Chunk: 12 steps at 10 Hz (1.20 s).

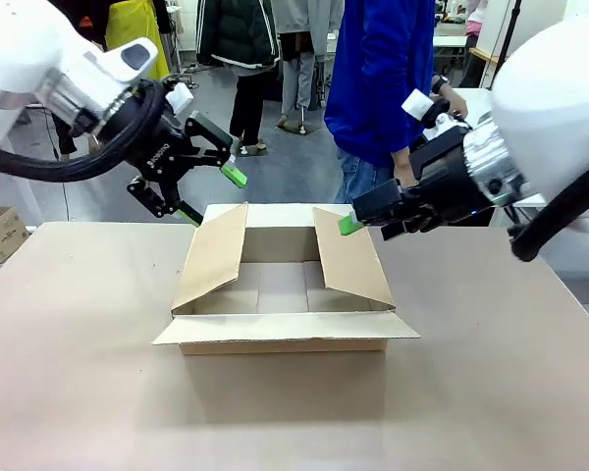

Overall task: Pack the gift set into the box.
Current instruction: Place both hands on the side flaps of the Package Box and spread them outward.

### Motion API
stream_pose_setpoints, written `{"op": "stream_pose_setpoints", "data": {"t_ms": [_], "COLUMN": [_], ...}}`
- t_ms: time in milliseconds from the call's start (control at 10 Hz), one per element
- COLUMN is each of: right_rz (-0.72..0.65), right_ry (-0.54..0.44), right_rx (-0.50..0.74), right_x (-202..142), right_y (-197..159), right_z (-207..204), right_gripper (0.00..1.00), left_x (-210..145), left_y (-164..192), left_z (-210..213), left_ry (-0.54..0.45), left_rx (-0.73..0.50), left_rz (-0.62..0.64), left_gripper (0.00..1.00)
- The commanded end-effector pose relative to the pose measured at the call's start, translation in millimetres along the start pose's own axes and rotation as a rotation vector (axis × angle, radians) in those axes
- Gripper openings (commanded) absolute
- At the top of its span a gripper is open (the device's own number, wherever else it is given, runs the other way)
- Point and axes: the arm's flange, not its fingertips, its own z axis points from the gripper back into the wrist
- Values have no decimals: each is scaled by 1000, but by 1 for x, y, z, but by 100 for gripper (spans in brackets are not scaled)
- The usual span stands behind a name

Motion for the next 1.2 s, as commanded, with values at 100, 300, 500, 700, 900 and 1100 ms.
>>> {"op": "stream_pose_setpoints", "data": {"t_ms": [100, 300, 500, 700, 900, 1100], "right_rz": [-57, -33, -33, -33, -33, -33], "right_ry": [-147, -24, -24, -24, -24, -24], "right_rx": [-120, -38, -38, -38, -38, -38], "right_x": [-18, -3, -3, -3, -3, -3], "right_y": [0, 1, 1, 1, 1, 1], "right_z": [-34, -14, -14, -14, -14, -14], "right_gripper": [100, 100, 100, 100, 100, 100], "left_x": [25, 14, 23, 36, 41, 50], "left_y": [-15, 0, -3, -21, -40, -51], "left_z": [-11, -7, -13, -57, -84, -99], "left_ry": [23, 4, 15, -94, -254, -313], "left_rx": [110, 32, 61, 260, 460, 714], "left_rz": [122, 32, 65, 95, 47, 22], "left_gripper": [100, 100, 100, 100, 100, 100]}}
